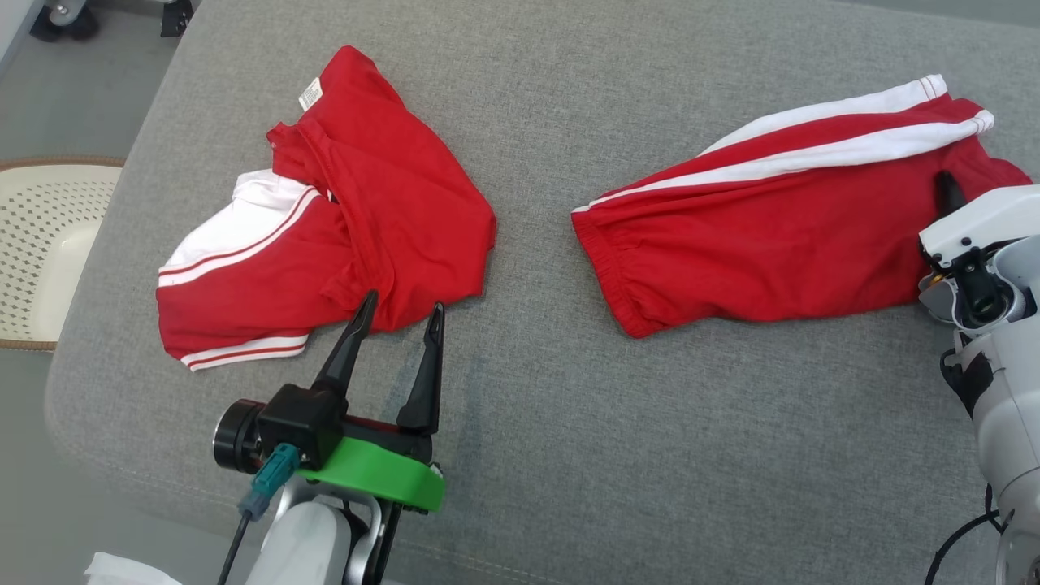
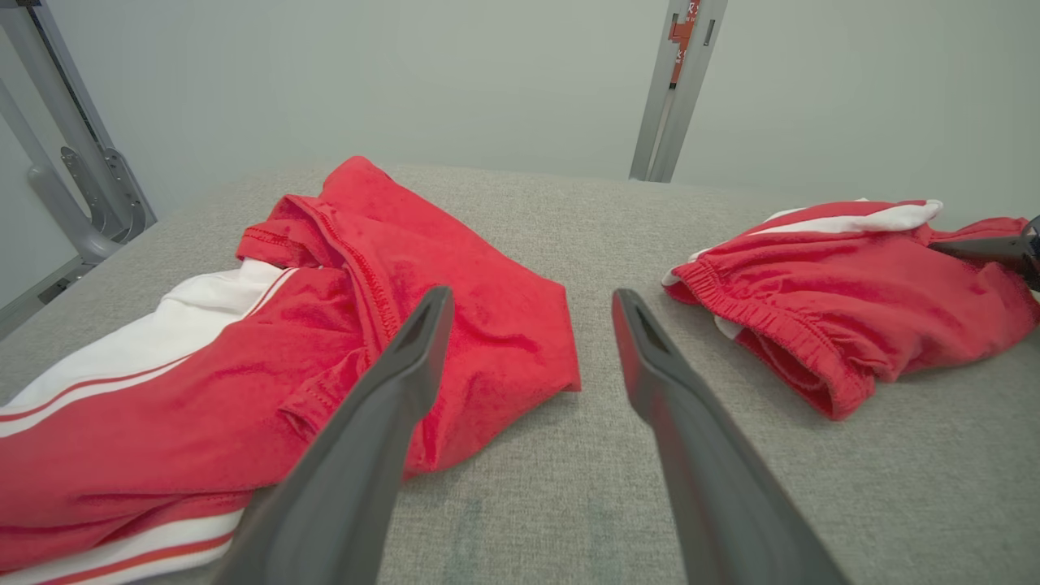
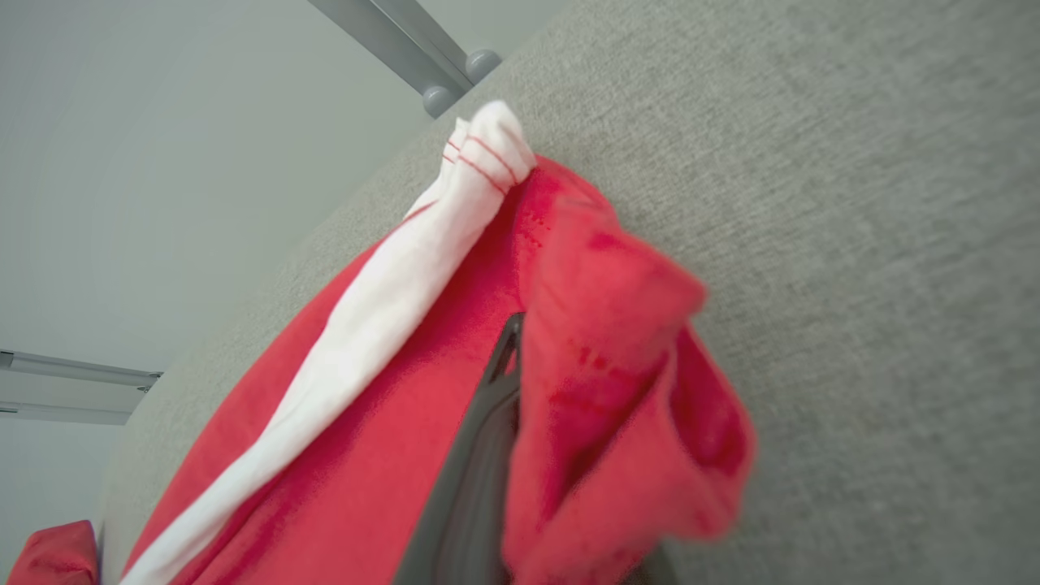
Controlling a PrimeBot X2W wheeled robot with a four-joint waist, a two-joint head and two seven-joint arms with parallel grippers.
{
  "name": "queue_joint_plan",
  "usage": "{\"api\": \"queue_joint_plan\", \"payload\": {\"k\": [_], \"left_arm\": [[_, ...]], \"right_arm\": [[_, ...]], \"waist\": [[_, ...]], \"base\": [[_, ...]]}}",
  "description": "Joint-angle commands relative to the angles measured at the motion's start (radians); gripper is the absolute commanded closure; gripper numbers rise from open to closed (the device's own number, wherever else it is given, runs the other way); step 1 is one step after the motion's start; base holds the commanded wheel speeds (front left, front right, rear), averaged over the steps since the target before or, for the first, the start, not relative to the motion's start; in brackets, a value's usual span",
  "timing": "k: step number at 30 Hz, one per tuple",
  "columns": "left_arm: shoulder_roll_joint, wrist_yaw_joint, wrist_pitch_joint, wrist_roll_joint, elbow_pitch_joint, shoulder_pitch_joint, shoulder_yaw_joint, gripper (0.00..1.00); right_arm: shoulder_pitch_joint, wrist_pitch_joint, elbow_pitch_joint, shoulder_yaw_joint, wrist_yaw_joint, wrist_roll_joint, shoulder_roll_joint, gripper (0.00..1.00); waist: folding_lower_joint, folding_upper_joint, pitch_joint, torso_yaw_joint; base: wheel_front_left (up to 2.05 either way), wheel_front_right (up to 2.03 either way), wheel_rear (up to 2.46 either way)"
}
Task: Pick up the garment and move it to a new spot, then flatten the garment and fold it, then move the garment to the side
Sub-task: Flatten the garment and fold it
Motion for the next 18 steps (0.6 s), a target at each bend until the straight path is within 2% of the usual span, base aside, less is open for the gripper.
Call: {"api": "queue_joint_plan", "payload": {"k": [1,8,18], "left_arm": [[0.002,0.003,0.001,-0.004,0.002,-0.01,0.004,0.0],[0.002,-0.003,0.001,-0.001,0.012,0.019,0.015,0.0],[0.002,-0.01,0.001,0.01,0.014,0.061,0.036,0.0]], "right_arm": [[0.037,-0.009,0.019,0.001,-0.002,0.011,0.008,1.0],[0.09,-0.08,-0.017,0.01,-0.002,0.045,-0.001,1.0],[0.23,-0.134,-0.062,0.014,-0.002,0.101,-0.011,1.0]], "waist": [[0.0,0.0,-0.011,-0.009],[0.0,0.0,-0.063,-0.051],[0.0,0.0,-0.162,-0.159]], "base": [[0.0,0.0,0.0],[0.0,0.0,0.0],[0.0,0.0,0.0]]}}
